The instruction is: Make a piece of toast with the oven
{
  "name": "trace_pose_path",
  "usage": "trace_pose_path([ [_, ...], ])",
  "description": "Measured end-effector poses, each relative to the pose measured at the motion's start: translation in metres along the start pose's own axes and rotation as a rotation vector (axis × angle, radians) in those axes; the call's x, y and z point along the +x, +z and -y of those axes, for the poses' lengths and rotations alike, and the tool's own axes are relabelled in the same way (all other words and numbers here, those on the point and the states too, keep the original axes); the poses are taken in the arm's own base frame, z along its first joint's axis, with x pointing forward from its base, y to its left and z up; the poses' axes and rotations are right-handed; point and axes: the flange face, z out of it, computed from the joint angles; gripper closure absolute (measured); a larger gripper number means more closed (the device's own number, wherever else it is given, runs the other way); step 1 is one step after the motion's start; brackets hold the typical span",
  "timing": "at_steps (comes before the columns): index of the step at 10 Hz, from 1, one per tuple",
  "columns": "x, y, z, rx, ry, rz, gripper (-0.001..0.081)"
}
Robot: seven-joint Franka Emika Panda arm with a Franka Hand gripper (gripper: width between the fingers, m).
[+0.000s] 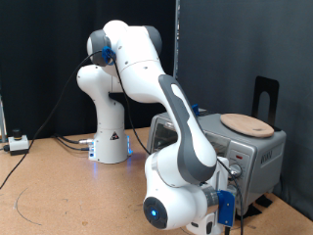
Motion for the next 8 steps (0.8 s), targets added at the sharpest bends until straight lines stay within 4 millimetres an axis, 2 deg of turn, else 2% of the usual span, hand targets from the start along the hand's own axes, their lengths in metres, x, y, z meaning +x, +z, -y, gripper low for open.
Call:
trace_pose_path([
  [1,-0.0002,0.0009,-0.0003,0.001,0.001,0.002,0.0267],
  [2,-0.0005,0.0019,-0.0014,0.002,0.004,0.003,0.0267],
  [3,-0.0009,0.0028,-0.0029,0.004,0.007,0.005,0.0463],
  [4,-0.0012,0.0034,-0.0043,0.004,0.01,0.006,0.0463],
  [5,-0.0013,0.0032,-0.0056,0.004,0.013,0.004,0.0603],
  [6,-0.0015,0.003,-0.0058,0.006,0.013,0.004,0.0708],
  [8,-0.002,0.0029,-0.0061,0.009,-0.028,-0.002,0.0708],
])
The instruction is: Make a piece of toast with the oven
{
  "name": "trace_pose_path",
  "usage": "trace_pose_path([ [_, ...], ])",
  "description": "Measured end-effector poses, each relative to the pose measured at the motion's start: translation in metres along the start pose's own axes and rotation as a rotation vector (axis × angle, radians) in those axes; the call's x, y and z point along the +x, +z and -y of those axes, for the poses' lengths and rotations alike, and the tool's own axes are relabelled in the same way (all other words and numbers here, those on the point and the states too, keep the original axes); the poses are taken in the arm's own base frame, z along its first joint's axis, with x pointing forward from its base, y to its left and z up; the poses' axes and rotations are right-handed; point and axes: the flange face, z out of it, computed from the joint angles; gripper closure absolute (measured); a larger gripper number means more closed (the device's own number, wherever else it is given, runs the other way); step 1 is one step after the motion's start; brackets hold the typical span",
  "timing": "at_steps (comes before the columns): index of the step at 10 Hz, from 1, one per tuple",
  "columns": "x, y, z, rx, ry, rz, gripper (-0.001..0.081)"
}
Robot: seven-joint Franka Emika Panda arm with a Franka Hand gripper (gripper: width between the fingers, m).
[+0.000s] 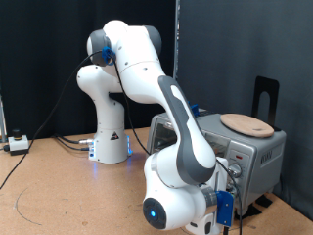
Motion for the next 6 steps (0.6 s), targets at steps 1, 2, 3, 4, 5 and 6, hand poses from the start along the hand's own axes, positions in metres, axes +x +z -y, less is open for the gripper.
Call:
trace_pose_path([
  [1,-0.002,0.0,-0.001,0.008,-0.09,-0.021,0.0708],
  [2,-0.006,0.0,-0.003,0.021,-0.193,-0.057,0.0707],
  [3,-0.01,0.001,-0.005,0.033,-0.278,-0.094,0.0707],
  [4,-0.012,0.001,-0.007,0.046,-0.357,-0.124,0.0707],
  [5,-0.014,0.001,-0.009,0.056,-0.441,-0.145,0.0707],
  [6,-0.015,0.001,-0.011,0.065,-0.469,-0.155,0.0706],
])
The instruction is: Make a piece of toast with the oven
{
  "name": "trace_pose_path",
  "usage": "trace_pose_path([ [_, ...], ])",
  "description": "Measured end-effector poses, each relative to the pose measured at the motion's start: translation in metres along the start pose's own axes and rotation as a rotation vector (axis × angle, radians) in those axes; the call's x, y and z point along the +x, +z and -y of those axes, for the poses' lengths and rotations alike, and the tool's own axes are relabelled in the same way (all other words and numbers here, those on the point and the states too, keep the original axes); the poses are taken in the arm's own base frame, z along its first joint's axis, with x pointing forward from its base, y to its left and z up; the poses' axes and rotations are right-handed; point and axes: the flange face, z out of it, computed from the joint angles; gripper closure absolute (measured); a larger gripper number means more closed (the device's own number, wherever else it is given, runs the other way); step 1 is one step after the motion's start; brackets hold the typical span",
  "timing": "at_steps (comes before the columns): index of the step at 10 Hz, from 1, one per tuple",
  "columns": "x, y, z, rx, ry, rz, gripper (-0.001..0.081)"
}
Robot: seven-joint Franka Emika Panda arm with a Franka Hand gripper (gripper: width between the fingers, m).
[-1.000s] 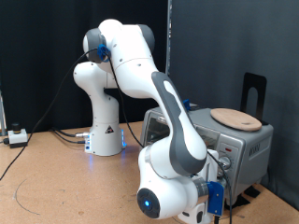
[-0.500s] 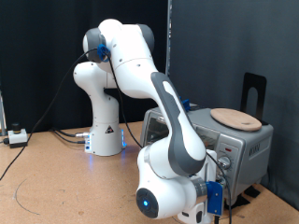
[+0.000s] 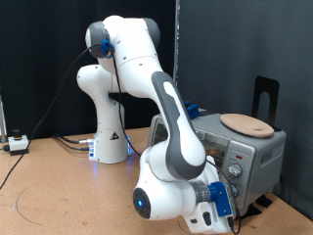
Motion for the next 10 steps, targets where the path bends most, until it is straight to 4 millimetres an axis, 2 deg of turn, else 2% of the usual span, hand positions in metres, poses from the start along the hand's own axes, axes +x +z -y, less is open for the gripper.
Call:
trace_pose_path([
  [4,0.0,0.0,0.0,-0.003,0.034,-0.001,0.0706],
  [6,0.002,-0.01,-0.003,-0.033,0.055,-0.021,0.0675],
  [7,0.001,-0.015,-0.004,-0.043,0.076,-0.025,0.0492],
  [8,0.002,-0.022,-0.005,-0.052,0.098,-0.031,0.0492],
  [9,0.002,-0.029,-0.005,-0.05,0.133,-0.038,0.0357],
  [10,0.001,-0.04,-0.001,-0.04,0.174,-0.046,0.0357],
])
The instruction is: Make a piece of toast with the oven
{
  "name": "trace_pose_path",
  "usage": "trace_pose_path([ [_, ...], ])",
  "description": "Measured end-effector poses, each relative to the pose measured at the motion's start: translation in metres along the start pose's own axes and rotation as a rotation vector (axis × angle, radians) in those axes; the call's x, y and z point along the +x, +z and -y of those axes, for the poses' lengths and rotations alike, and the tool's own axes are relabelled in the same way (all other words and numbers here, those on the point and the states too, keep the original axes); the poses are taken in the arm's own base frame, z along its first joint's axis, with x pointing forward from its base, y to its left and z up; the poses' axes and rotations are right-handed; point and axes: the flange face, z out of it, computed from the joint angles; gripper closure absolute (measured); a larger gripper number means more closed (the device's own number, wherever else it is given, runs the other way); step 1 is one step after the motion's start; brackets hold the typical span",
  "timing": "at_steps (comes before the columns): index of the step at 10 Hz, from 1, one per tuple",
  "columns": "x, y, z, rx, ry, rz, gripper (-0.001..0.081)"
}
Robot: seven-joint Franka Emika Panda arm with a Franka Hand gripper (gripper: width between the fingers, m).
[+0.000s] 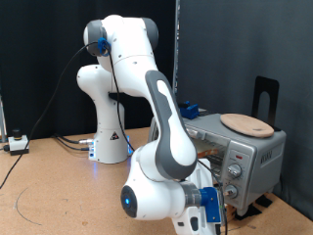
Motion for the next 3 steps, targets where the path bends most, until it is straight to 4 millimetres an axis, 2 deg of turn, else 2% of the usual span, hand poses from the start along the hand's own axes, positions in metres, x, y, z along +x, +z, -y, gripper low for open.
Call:
trace_pose_path([
  [1,-0.001,-0.015,0.005,0.001,0.03,-0.018,0.0156],
  [2,-0.003,-0.029,0.011,-0.006,0.069,-0.025,0.0049],
  [3,-0.007,-0.042,0.017,-0.013,0.098,-0.015,0.0049],
])
